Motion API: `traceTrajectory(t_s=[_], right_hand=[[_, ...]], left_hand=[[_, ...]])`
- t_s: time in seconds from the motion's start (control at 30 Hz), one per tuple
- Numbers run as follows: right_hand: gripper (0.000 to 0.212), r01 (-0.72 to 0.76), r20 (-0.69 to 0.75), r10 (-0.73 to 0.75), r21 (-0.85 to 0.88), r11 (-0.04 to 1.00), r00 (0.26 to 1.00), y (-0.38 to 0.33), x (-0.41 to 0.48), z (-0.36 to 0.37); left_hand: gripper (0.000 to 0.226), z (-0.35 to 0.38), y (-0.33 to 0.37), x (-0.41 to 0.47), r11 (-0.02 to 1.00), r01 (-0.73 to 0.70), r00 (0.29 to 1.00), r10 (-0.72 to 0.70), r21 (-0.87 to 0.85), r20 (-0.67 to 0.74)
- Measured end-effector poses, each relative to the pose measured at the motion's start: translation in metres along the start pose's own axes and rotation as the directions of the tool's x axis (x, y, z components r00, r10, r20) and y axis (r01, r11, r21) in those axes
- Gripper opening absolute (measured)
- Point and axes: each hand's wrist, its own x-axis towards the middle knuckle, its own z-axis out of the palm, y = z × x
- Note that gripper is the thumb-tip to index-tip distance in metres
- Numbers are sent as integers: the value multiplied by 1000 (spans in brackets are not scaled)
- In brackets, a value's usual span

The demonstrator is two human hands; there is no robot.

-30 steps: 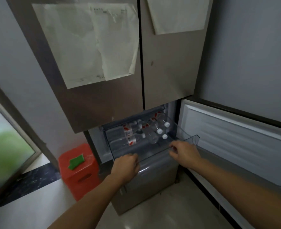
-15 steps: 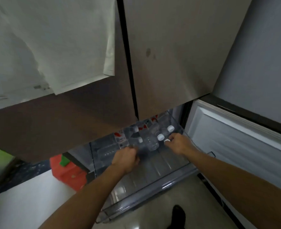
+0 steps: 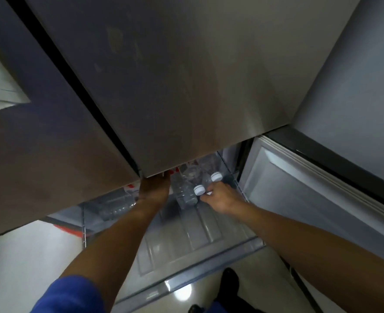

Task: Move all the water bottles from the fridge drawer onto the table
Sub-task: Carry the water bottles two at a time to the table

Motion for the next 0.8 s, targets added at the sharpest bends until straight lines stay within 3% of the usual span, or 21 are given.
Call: traceTrajectory(t_s=[0.1, 0.2, 0.3, 0.4, 0.5, 0.6, 0.8], right_hand=[[22, -23, 30, 20, 100, 995, 999, 3, 10, 8], [15, -89, 89, 65, 312, 946, 994, 0, 16, 18], [16, -177, 125, 130, 543, 821, 984, -7, 22, 25], [25, -199, 82, 200, 705, 681, 976, -21, 27, 35], [30, -163, 4, 255, 780, 604, 967, -33, 29, 47], [19, -93, -60, 245, 818, 568, 968, -39, 26, 52], [19, -13, -174, 274, 824, 566, 946, -54, 4, 50]], left_hand=[[36, -8, 5, -12, 999, 3, 999, -4, -35, -35], [33, -25, 6, -35, 995, -65, 998, 64, 72, 13], [35, -32, -3, -62, 977, -124, 992, 119, 174, 39], [35, -26, -19, -95, 977, -136, 991, 135, 162, 20], [44, -30, -35, -127, 990, -99, 995, 95, 104, 34], [47, -41, -46, -148, 995, -95, 995, 95, 41, -4], [26, -68, -62, -172, 999, -43, 993, 45, 17, -108]])
